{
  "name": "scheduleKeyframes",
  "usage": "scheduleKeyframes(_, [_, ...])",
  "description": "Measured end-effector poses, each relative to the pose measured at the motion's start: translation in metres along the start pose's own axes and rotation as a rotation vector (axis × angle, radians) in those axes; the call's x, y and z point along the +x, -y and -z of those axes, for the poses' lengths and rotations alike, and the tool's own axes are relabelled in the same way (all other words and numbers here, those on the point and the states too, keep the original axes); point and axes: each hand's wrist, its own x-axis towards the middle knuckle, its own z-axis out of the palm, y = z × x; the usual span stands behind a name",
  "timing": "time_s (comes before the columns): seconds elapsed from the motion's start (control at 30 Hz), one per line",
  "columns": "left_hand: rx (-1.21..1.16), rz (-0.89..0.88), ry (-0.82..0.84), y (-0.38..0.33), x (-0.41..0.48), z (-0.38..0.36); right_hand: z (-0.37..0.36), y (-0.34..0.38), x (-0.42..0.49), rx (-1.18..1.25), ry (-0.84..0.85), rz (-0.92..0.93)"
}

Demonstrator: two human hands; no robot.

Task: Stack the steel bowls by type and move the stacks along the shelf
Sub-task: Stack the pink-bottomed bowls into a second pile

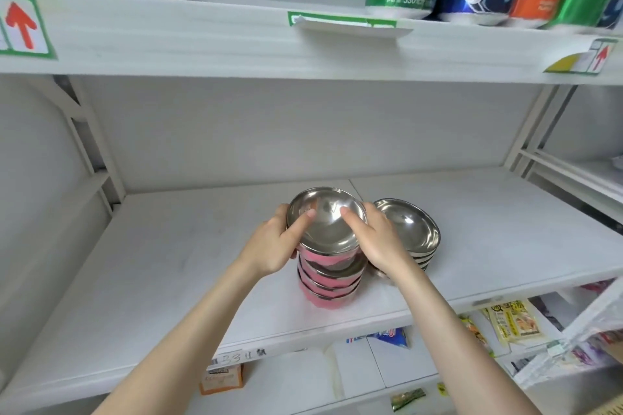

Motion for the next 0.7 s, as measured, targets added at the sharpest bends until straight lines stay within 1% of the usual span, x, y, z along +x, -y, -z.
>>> scheduleKeyframes(0.2, [0.074, 0.040, 0.019, 0.015, 0.017, -0.026, -0.005, -0.031, 0.006, 0.040, 0.015, -0.052])
scheduleKeyframes(0.37, [0.148, 0.053, 0.029, 0.019, 0.019, -0.033, -0.009, -0.043, 0.007, -0.006, 0.037, -0.078])
scheduleKeyframes(0.43, [0.177, 0.056, 0.031, 0.019, 0.021, -0.032, -0.009, -0.043, 0.009, -0.052, 0.039, -0.082])
scheduleKeyframes(0.6, [0.327, 0.052, 0.057, 0.022, 0.022, -0.034, -0.012, -0.044, 0.011, -0.255, 0.009, -0.076])
scheduleKeyframes(0.7, [0.355, 0.087, 0.078, 0.025, 0.021, -0.035, -0.016, -0.044, 0.011, -0.371, 0.015, -0.075])
